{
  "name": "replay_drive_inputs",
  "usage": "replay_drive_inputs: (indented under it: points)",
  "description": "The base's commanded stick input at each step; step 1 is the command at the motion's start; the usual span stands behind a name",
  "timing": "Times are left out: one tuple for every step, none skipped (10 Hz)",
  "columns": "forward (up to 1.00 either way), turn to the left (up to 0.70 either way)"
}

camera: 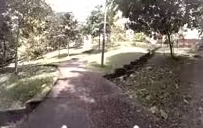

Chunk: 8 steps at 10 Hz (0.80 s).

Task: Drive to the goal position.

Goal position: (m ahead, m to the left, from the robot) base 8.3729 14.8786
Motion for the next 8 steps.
replay_drive_inputs:
  points:
    - [0.45, 0.0]
    - [0.45, 0.07]
    - [0.45, 0.27]
    - [0.45, 0.27]
    - [0.45, 0.27]
    - [0.45, 0.27]
    - [0.45, 0.27]
    - [0.45, 0.27]
